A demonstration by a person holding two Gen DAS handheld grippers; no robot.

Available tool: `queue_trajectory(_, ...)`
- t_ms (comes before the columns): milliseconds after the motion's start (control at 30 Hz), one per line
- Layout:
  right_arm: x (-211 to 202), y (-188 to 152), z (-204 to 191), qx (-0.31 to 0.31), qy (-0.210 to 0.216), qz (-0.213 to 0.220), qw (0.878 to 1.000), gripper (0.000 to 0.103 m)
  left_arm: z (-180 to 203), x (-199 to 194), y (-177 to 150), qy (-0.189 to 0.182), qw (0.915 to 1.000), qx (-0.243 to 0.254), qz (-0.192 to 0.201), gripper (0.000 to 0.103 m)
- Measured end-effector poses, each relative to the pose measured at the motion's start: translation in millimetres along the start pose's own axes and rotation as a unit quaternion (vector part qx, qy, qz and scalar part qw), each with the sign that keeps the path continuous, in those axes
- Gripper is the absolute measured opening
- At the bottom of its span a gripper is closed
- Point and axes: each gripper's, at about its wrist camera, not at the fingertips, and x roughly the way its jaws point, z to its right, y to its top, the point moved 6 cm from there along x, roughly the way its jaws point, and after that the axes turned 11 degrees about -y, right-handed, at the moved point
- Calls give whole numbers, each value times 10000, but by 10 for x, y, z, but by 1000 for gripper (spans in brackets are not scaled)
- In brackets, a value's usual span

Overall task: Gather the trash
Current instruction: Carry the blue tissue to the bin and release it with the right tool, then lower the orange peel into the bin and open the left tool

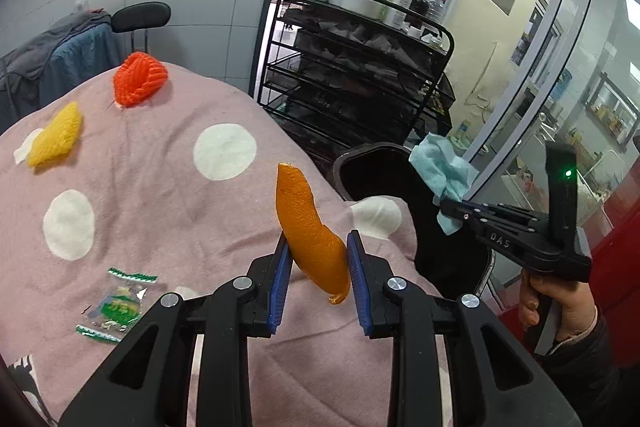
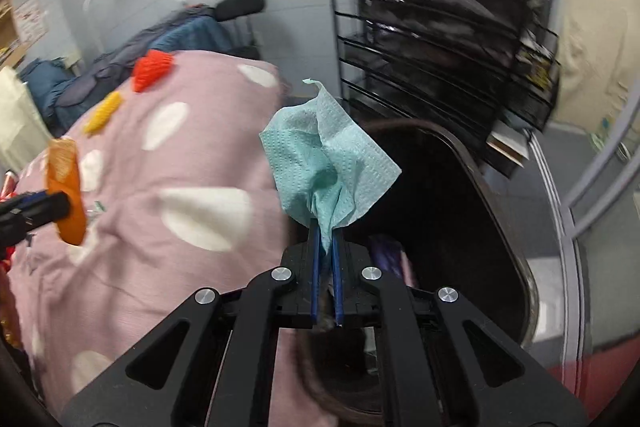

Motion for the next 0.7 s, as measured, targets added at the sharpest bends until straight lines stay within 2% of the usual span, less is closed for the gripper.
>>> queue_trajectory(167, 350, -226, 250, 148, -407, -381, 9983, 10, 182, 214, 101, -225, 9996, 123, -111, 28)
queue_trajectory(233, 489, -330, 321, 226, -519, -594, 9966, 23, 245, 294, 129, -288, 9993, 173, -160, 28)
queue_trajectory(300, 544, -395, 364, 322, -528, -636, 9961, 48, 290, 365, 143, -363, 9989, 188, -224, 28)
queue_trajectory(367, 525, -447, 394, 399, -515, -591, 9961, 59, 339, 449, 156, -406, 9985, 224, -289, 28)
queue_trajectory(533, 397, -486, 476, 597, -527, -412, 9960, 61, 450, 646, 177, -531, 9971, 299, -467, 28)
queue_trajectory(600, 306, -503, 522, 700, -555, -324, 9955, 67, 513, 744, 201, -587, 9963, 331, -540, 28)
queue_trajectory(700, 178, -533, 589, 785, -613, -225, 9948, 69, 617, 885, 237, -706, 9947, 357, -656, 28)
